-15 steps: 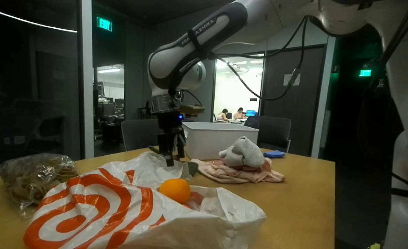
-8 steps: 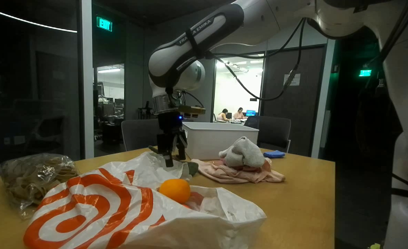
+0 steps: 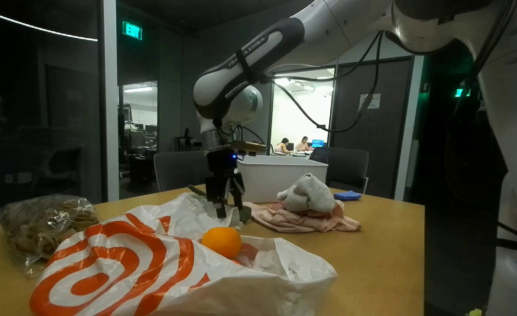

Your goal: Put the orange bottle and two of the plush toys into the carrier bag

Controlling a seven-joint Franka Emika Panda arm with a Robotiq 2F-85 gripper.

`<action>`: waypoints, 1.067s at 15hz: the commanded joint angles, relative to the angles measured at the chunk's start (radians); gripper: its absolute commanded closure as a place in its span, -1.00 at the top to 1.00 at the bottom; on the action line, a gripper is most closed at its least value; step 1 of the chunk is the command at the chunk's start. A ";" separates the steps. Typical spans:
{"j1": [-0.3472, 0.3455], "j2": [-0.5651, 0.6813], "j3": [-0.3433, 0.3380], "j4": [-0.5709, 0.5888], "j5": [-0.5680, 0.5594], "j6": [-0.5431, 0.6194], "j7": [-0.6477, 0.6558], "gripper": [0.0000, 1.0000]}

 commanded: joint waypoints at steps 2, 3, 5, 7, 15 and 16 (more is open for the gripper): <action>-0.018 0.032 0.001 0.026 0.058 -0.034 -0.025 0.49; -0.021 0.035 0.003 0.028 0.067 -0.037 -0.031 0.46; -0.024 0.037 0.002 0.028 0.077 -0.035 -0.036 0.28; -0.028 0.036 0.001 0.028 0.087 -0.036 -0.038 -0.05; -0.065 0.042 -0.009 0.058 0.139 -0.114 -0.046 -0.87; -0.070 0.038 -0.011 0.067 0.145 -0.133 -0.044 -0.84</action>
